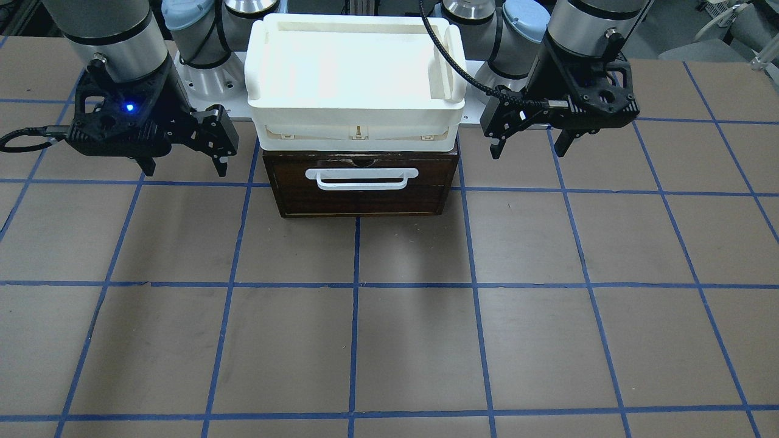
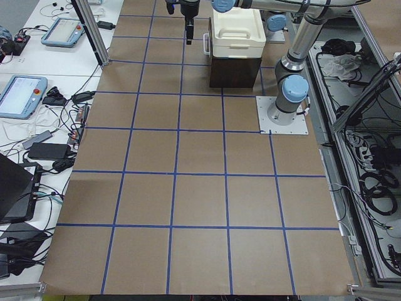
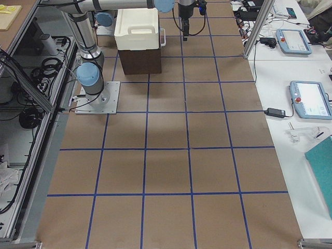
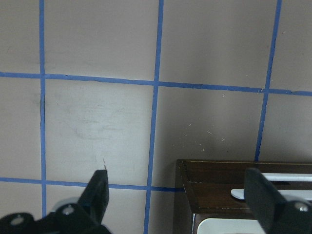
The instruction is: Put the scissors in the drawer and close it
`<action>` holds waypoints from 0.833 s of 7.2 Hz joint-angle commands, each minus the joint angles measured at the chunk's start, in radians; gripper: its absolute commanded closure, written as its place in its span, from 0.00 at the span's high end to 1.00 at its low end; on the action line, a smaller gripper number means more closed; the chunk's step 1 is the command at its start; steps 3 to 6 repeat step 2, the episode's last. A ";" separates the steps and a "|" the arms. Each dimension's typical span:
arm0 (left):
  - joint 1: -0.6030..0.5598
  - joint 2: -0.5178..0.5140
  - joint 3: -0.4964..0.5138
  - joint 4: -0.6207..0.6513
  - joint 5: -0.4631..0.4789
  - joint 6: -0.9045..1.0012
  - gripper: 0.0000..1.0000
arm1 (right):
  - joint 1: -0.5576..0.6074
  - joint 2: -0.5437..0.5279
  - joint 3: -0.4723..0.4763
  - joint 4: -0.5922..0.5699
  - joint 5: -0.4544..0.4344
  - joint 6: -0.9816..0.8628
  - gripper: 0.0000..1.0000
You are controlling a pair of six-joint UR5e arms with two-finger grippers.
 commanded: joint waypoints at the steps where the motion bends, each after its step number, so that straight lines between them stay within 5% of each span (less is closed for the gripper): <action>1: 0.001 0.003 0.002 -0.010 -0.004 0.001 1.00 | 0.000 0.000 0.000 -0.001 -0.001 0.000 1.00; 6: 0.001 0.003 0.002 -0.010 -0.005 0.001 1.00 | 0.000 0.000 0.000 -0.001 -0.001 0.000 1.00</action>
